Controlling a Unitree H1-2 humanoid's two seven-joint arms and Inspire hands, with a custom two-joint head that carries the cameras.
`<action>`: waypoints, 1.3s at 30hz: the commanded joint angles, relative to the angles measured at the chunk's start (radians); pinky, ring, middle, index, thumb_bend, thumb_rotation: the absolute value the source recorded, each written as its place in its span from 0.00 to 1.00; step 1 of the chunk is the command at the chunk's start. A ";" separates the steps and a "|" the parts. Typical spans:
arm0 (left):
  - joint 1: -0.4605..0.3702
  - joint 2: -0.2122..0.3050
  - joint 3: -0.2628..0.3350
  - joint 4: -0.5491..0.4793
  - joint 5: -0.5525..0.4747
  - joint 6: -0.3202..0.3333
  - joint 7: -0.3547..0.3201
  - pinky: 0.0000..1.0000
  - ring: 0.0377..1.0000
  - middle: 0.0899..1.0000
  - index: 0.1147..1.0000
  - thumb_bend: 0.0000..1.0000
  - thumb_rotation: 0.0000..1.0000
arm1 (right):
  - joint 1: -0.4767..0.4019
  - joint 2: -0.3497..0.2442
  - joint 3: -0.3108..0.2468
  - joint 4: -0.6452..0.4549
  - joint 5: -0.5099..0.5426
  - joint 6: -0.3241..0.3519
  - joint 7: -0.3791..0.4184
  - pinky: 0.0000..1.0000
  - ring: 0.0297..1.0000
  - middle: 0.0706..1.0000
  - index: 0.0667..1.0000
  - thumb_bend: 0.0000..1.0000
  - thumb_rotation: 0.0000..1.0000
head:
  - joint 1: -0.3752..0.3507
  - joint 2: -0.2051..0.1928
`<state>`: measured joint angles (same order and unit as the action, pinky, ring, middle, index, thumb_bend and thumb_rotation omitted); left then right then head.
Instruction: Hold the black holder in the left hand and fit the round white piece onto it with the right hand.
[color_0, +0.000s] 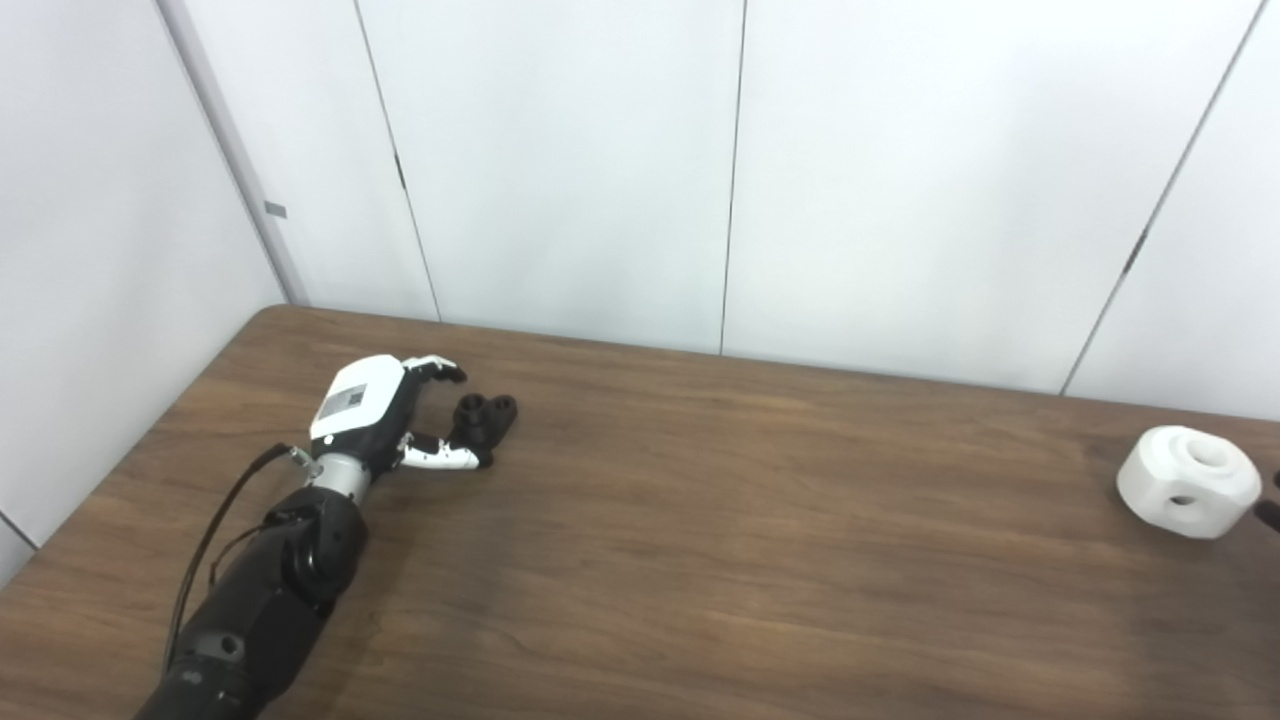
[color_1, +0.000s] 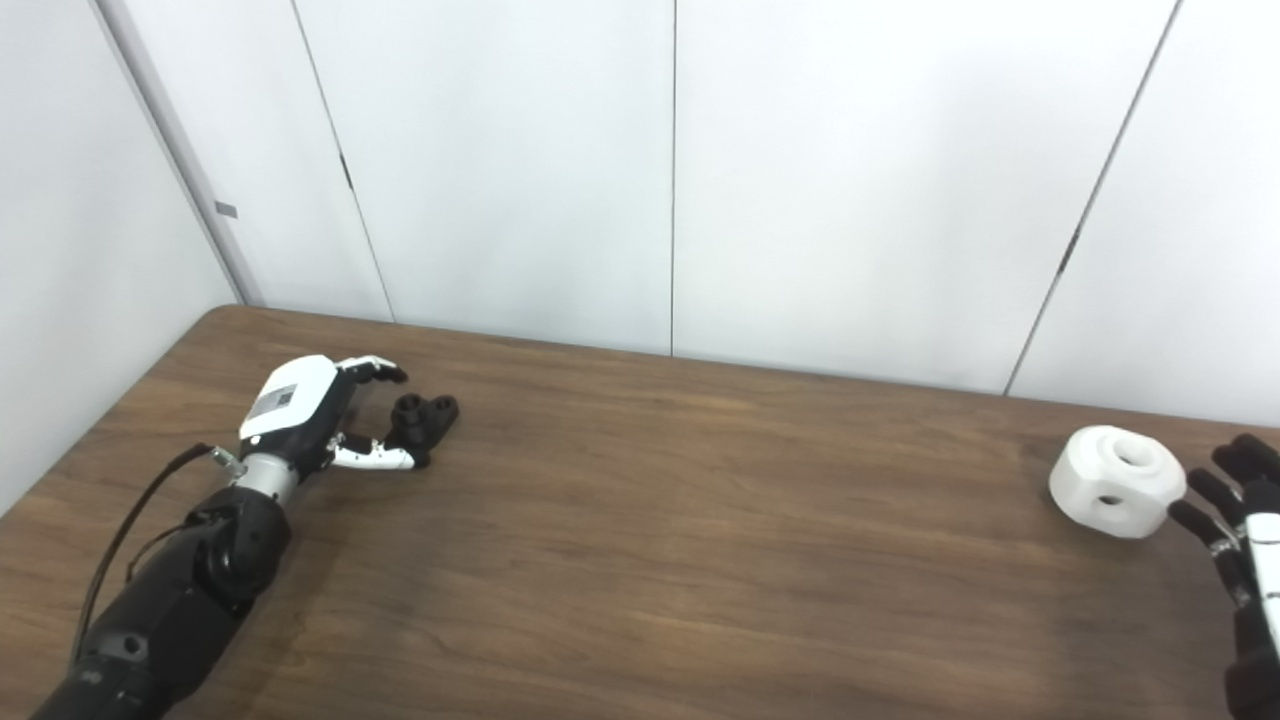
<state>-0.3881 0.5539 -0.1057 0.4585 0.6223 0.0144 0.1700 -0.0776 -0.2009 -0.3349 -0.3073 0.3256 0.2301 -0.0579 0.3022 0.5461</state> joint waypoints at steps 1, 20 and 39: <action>-0.047 0.021 0.004 -0.023 0.009 0.025 -0.008 0.81 0.88 0.87 0.85 1.00 0.38 | -0.026 -0.019 -0.007 -0.033 0.003 -0.021 0.006 0.75 0.81 0.82 0.77 0.31 0.57 | 0.001 0.002; -0.031 0.039 -0.004 -0.030 0.005 -0.030 0.009 0.73 0.79 0.75 0.69 1.00 0.30 | -0.030 -0.020 -0.006 -0.048 -0.005 -0.012 0.000 0.78 0.82 0.82 0.77 0.29 0.60 | -0.006 0.015; -0.033 0.040 -0.002 -0.011 0.014 -0.132 0.058 0.66 0.73 0.65 0.42 0.53 0.06 | -0.035 -0.018 -0.010 -0.056 0.006 -0.007 -0.004 0.76 0.82 0.83 0.76 0.29 0.61 | -0.010 0.025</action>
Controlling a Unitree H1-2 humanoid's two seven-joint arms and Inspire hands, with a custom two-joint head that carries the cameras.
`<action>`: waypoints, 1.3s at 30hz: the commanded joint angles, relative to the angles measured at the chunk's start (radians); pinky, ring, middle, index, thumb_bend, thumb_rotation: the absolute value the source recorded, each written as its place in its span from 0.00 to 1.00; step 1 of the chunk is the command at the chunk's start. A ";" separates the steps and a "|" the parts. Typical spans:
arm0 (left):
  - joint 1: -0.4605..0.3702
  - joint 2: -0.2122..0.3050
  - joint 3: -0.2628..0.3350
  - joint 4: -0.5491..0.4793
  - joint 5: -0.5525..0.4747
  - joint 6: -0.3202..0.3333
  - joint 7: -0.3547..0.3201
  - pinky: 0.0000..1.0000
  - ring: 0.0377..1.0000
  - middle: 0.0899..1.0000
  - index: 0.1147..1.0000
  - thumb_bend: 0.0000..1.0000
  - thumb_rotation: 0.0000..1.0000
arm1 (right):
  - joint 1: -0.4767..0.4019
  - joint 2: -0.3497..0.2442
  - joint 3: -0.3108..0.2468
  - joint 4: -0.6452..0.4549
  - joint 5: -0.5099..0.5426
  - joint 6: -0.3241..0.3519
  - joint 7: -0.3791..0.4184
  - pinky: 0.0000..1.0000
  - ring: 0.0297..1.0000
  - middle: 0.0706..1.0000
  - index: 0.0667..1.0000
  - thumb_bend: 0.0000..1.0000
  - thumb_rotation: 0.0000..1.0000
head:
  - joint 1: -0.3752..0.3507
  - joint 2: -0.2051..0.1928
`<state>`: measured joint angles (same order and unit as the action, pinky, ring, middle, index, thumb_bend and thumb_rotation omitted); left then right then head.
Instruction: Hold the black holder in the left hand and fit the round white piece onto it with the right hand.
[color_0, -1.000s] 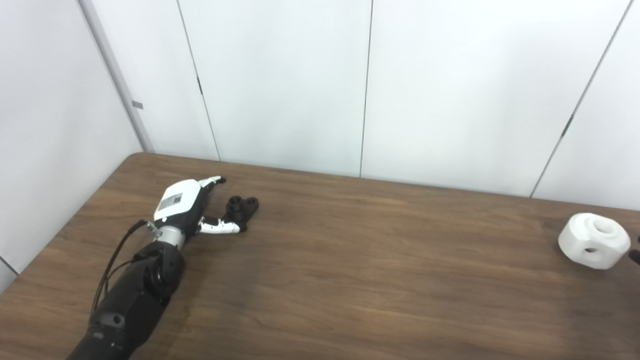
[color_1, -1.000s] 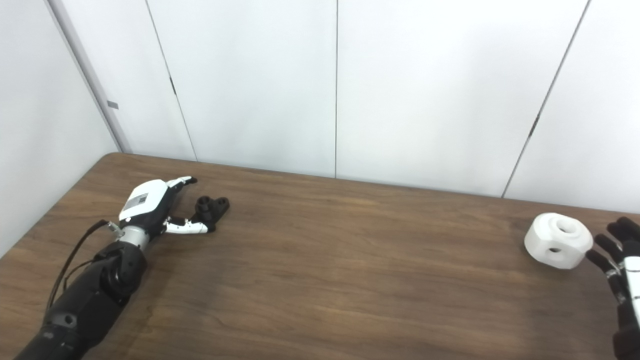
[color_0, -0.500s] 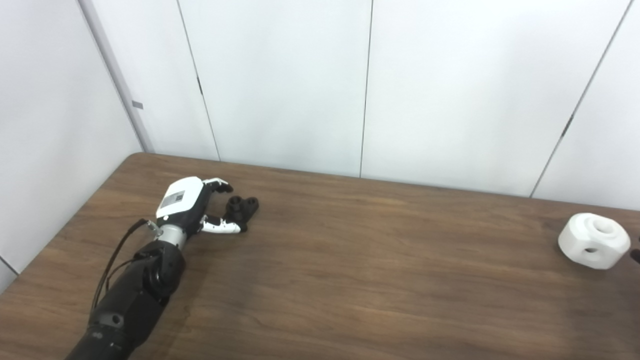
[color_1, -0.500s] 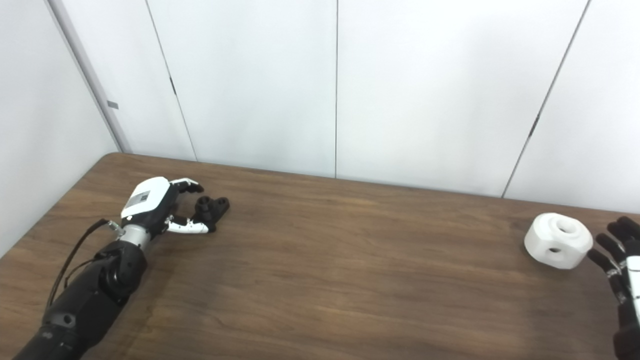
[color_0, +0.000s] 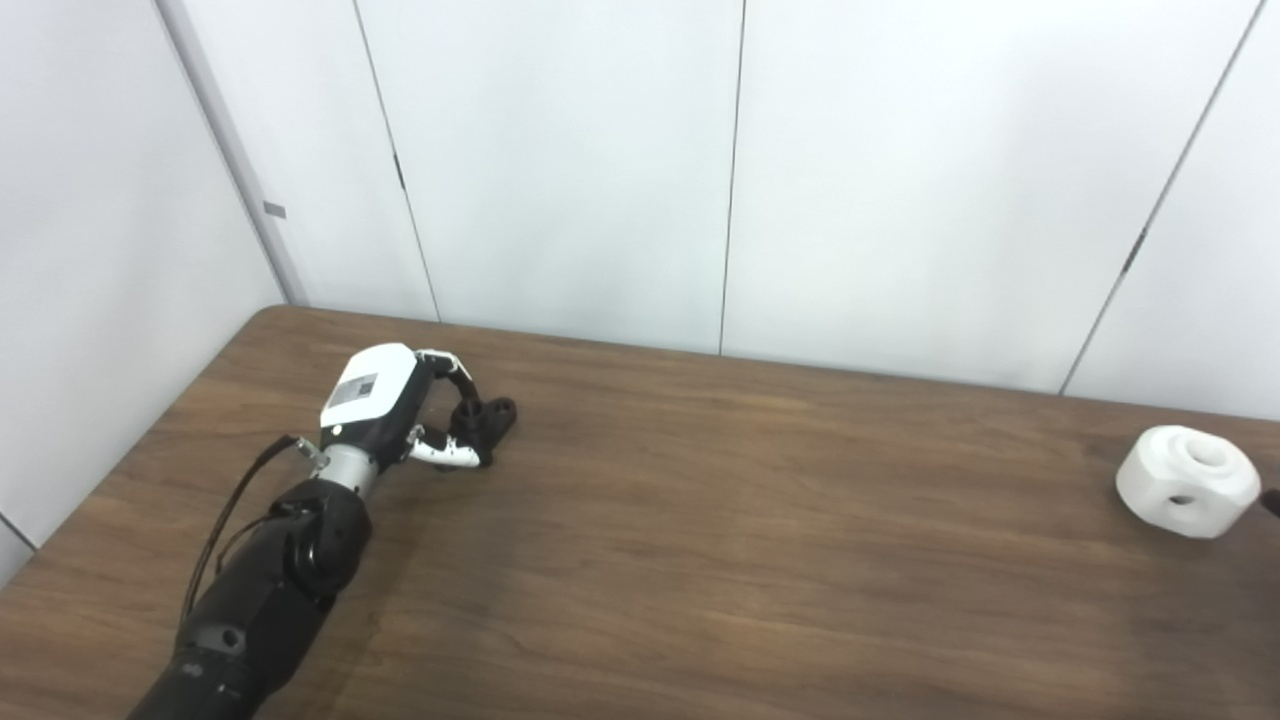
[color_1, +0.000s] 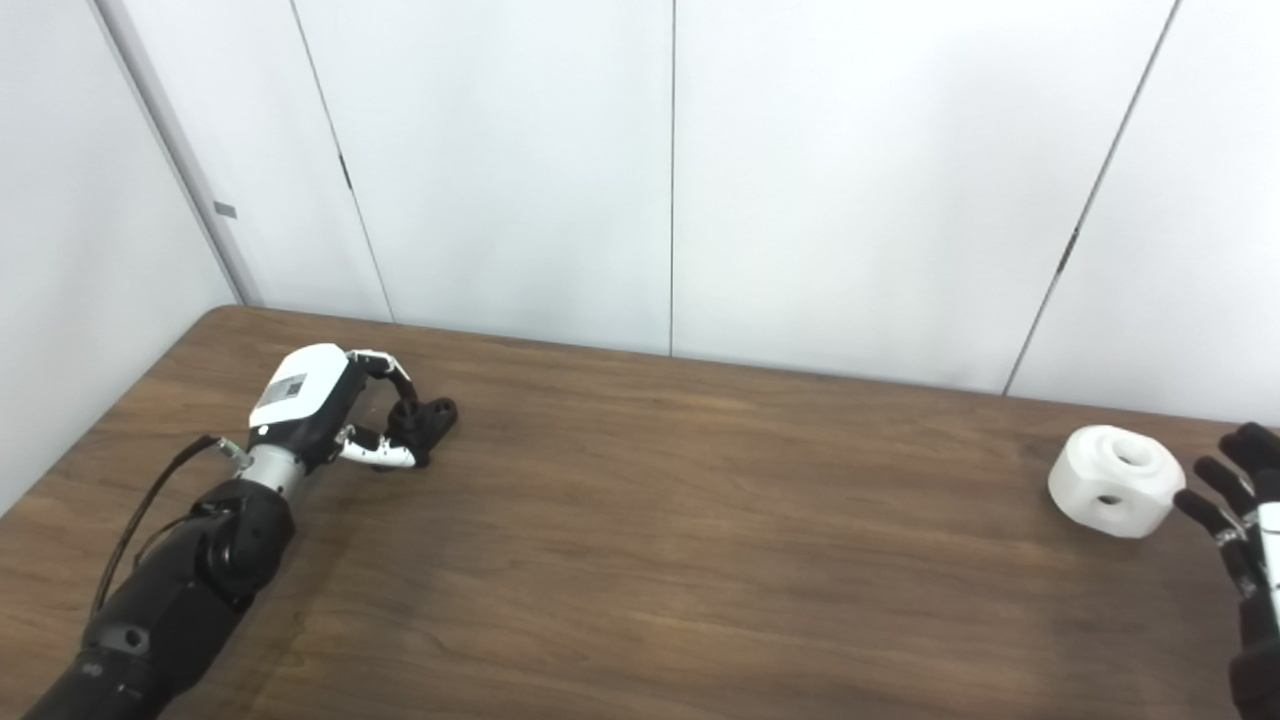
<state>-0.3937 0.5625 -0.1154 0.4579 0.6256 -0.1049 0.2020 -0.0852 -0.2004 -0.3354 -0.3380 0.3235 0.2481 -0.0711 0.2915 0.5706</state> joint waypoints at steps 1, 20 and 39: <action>-0.028 0.032 0.006 -0.009 0.013 -0.018 0.029 0.66 0.73 0.65 0.42 0.53 0.06 | -0.028 -0.019 -0.011 -0.025 0.010 -0.026 0.010 0.76 0.82 0.83 0.76 0.29 0.61 | 0.001 0.000; -0.032 0.037 0.010 0.002 0.017 -0.064 0.032 0.65 0.72 0.64 0.41 0.52 0.05 | -0.037 -0.015 0.003 -0.038 -0.007 -0.022 0.003 0.77 0.82 0.82 0.75 0.28 0.62 | -0.002 0.007; -0.022 0.034 0.022 -0.026 0.017 -0.008 0.012 0.68 0.74 0.71 0.65 0.96 0.13 | -0.037 -0.015 0.000 -0.034 -0.007 -0.024 0.005 0.81 0.84 0.83 0.74 0.29 0.62 | -0.001 0.008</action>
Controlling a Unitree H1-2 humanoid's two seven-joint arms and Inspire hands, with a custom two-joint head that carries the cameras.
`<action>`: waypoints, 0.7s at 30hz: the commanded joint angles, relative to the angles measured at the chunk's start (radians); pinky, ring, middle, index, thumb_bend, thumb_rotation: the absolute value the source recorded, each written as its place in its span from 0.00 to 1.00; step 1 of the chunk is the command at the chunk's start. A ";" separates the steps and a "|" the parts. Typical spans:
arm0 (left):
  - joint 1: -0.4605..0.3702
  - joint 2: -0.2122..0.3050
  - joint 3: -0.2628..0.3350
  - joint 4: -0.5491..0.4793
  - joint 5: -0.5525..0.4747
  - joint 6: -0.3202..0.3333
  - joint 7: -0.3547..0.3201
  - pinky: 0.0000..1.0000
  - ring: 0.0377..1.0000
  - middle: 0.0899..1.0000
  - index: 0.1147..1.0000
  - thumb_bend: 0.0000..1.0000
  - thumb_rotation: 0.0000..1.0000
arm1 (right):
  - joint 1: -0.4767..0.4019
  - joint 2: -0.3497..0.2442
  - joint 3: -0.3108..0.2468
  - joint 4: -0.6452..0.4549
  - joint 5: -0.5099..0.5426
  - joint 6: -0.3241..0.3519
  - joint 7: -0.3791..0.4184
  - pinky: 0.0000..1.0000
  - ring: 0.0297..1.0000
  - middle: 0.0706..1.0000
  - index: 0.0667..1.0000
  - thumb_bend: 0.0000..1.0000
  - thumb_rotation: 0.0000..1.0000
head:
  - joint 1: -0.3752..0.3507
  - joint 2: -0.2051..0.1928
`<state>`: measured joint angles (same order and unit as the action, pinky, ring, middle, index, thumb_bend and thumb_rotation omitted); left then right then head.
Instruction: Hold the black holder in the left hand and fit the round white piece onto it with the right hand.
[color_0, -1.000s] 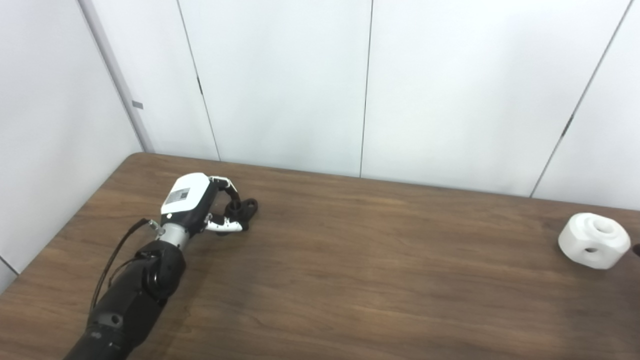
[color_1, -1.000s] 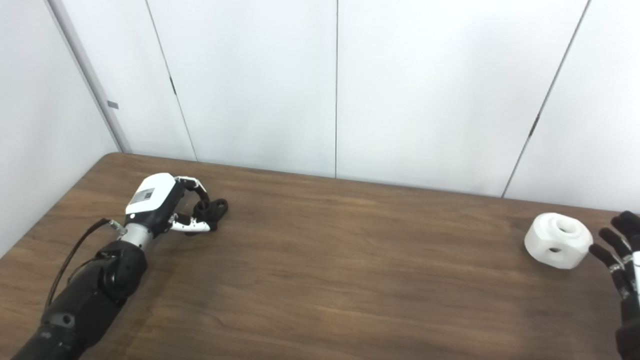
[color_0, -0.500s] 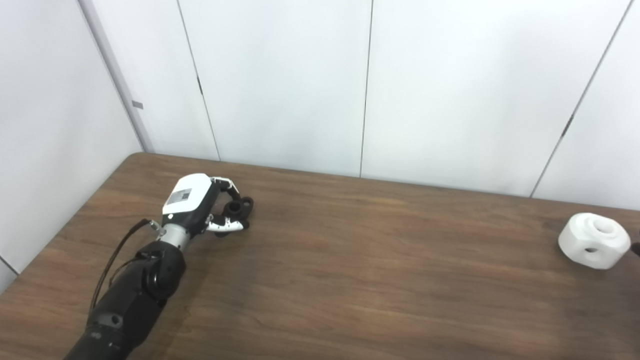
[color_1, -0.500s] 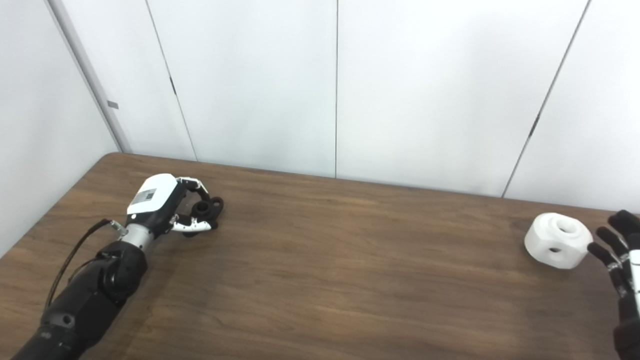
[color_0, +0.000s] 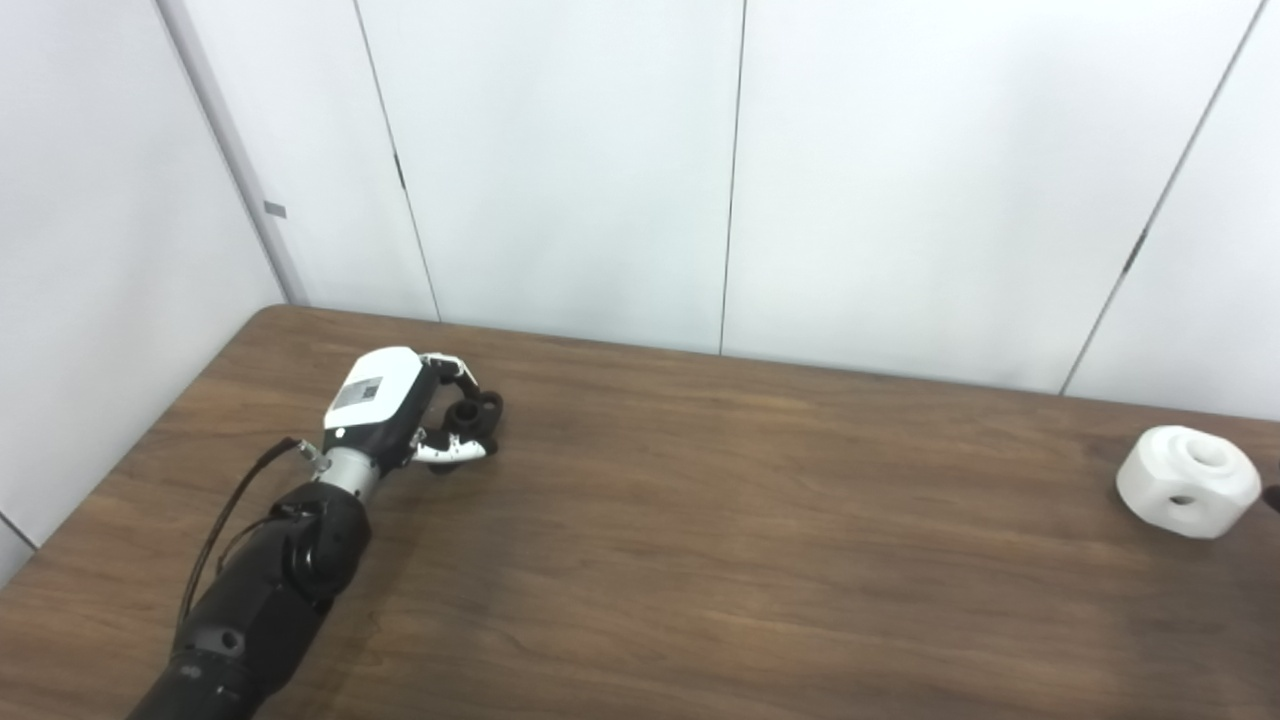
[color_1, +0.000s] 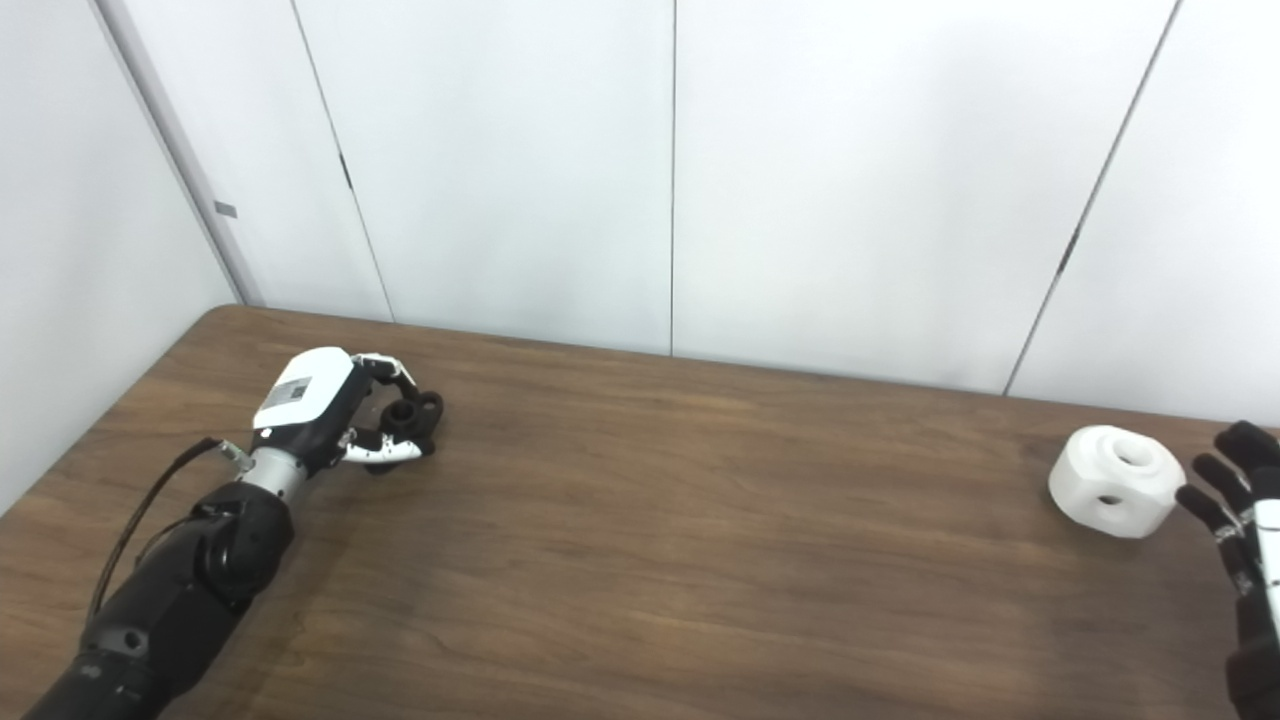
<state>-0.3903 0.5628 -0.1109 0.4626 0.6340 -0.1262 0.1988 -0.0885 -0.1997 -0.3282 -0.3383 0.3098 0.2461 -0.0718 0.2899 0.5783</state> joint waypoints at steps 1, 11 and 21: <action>-0.025 0.034 0.018 -0.031 0.008 0.019 0.015 0.69 0.76 0.73 0.69 0.98 0.15 | -0.034 -0.015 -0.008 -0.033 0.009 -0.022 0.006 0.80 0.83 0.83 0.74 0.29 0.61 | 0.001 0.001; -0.025 0.052 0.013 -0.047 0.007 0.086 -0.040 0.74 0.83 0.83 0.84 1.00 0.28 | -0.035 -0.019 -0.010 -0.037 0.007 -0.016 0.001 0.79 0.82 0.83 0.75 0.28 0.63 | 0.005 0.000; -0.018 0.061 0.008 -0.035 0.006 0.083 -0.042 0.76 0.85 0.84 0.87 1.00 0.29 | -0.037 -0.020 -0.009 -0.025 0.011 -0.025 0.006 0.80 0.83 0.83 0.75 0.29 0.62 | 0.012 -0.002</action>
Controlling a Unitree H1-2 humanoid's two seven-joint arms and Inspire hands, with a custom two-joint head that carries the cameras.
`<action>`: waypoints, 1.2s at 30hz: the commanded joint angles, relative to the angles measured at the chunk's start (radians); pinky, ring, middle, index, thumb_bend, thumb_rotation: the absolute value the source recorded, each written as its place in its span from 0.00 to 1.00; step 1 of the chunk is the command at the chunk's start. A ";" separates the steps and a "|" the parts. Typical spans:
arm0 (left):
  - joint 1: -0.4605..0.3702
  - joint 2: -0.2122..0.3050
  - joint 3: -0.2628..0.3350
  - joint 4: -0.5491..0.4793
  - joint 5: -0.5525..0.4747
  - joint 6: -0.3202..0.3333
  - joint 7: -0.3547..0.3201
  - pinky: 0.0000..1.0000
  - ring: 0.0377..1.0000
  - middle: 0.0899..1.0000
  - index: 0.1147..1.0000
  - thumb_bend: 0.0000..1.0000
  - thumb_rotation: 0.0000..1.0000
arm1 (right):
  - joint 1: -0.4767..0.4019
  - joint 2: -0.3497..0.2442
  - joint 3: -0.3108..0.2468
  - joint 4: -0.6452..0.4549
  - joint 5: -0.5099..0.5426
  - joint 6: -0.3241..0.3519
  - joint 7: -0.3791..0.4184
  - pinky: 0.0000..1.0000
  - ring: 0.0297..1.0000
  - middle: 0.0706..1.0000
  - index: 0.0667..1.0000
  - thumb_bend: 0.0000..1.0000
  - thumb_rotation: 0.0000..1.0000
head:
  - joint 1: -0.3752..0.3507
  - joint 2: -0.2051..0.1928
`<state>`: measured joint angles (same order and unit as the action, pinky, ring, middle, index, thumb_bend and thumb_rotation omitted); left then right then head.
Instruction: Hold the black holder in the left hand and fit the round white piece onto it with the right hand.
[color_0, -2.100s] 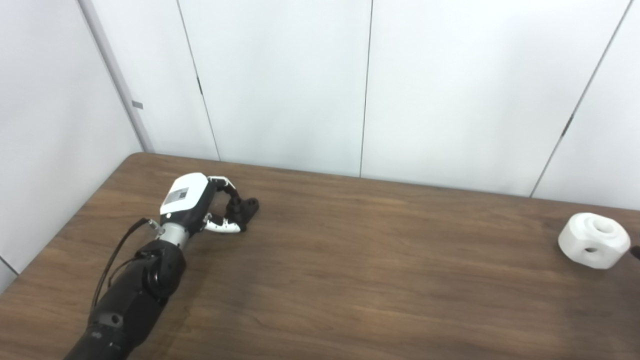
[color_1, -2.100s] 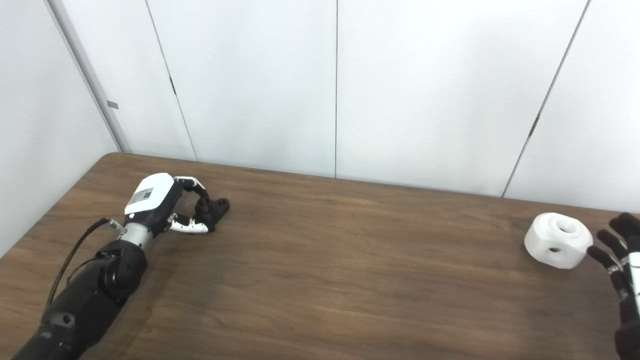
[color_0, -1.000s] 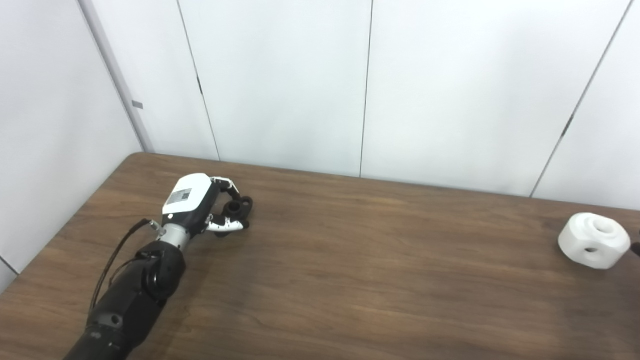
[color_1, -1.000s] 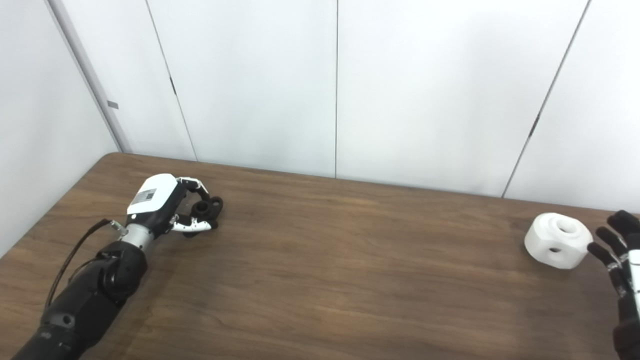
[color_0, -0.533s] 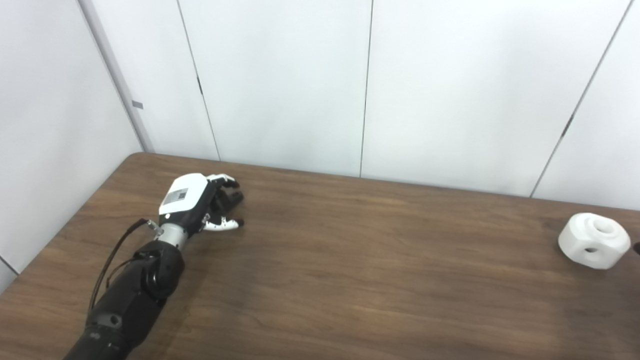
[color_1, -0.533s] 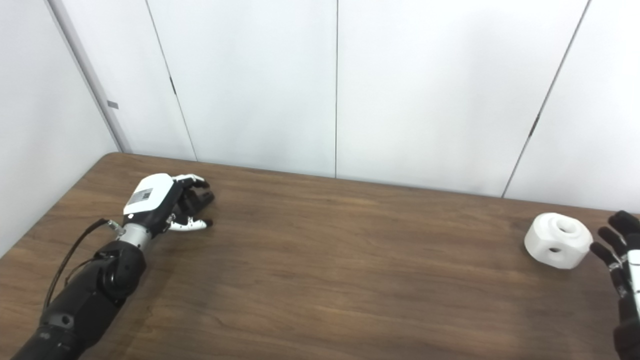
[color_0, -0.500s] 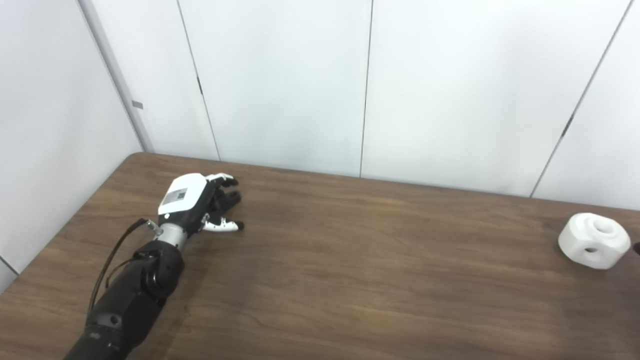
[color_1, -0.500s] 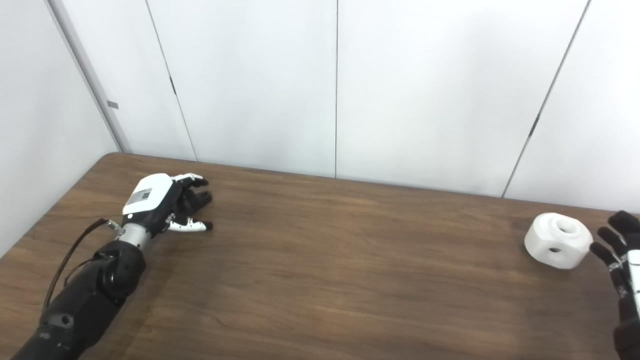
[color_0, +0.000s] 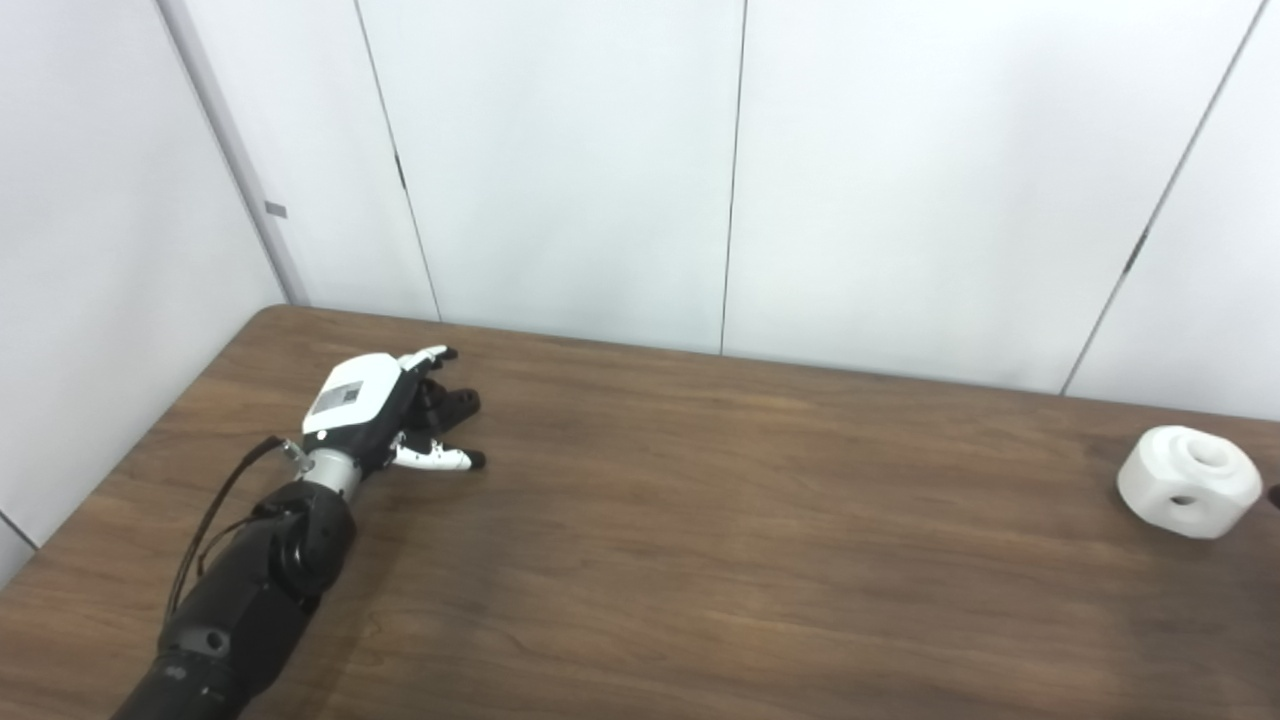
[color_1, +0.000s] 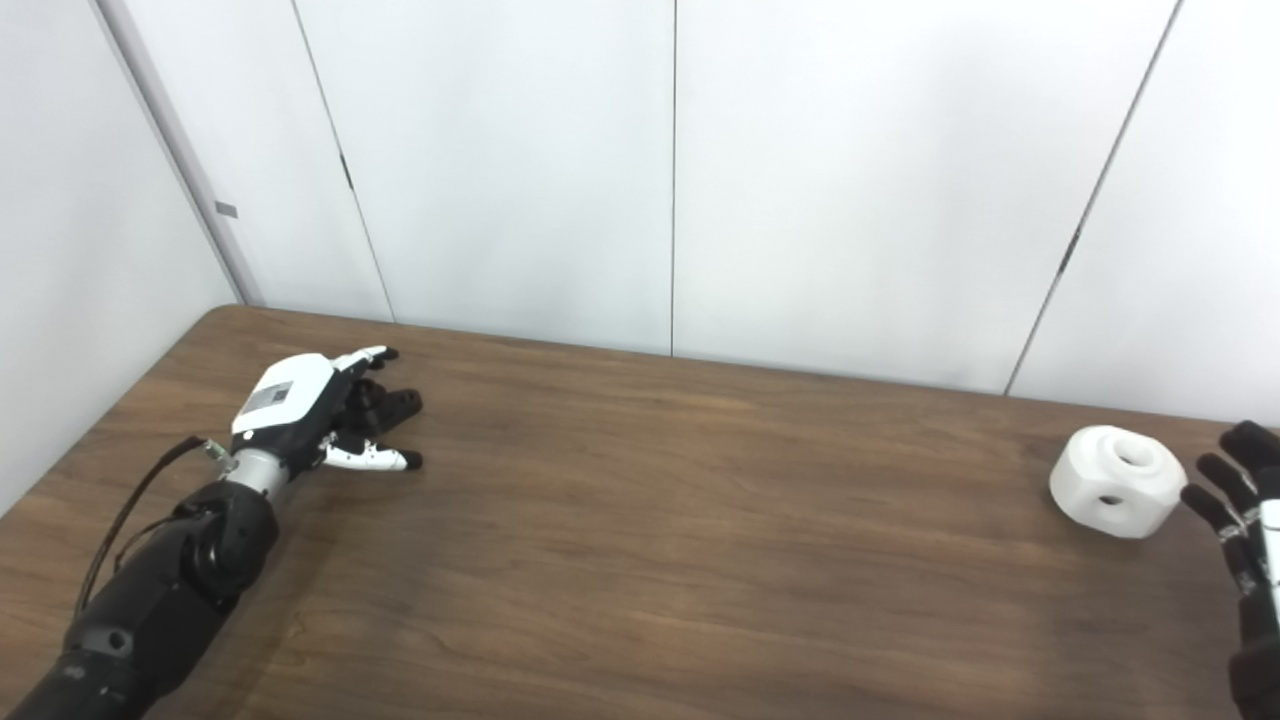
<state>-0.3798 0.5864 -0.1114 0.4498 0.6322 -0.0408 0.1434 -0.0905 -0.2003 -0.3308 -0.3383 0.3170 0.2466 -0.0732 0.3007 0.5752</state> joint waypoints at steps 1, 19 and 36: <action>-0.028 0.038 0.008 -0.023 0.009 -0.002 0.014 0.76 0.85 0.84 0.87 1.00 0.29 | -0.035 -0.019 -0.006 -0.025 0.004 -0.027 0.009 0.80 0.83 0.83 0.75 0.29 0.62 | 0.001 0.001; -0.030 0.077 0.071 0.062 -0.031 -0.018 0.045 0.74 0.85 0.86 0.87 1.00 0.34 | -0.032 0.004 0.011 -0.037 -0.018 -0.004 -0.008 0.78 0.83 0.83 0.75 0.27 0.60 | -0.014 -0.020; -0.010 0.098 0.054 0.058 -0.025 -0.028 0.054 0.78 0.85 0.84 0.79 1.00 0.31 | -0.027 -0.004 0.020 -0.044 -0.032 -0.003 0.000 0.79 0.83 0.83 0.76 0.29 0.61 | -0.013 -0.016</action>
<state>-0.3694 0.6369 -0.0609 0.5359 0.5950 -0.0602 0.1816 -0.0907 -0.1920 -0.3109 -0.3403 0.2893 0.2649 -0.0794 0.2869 0.5584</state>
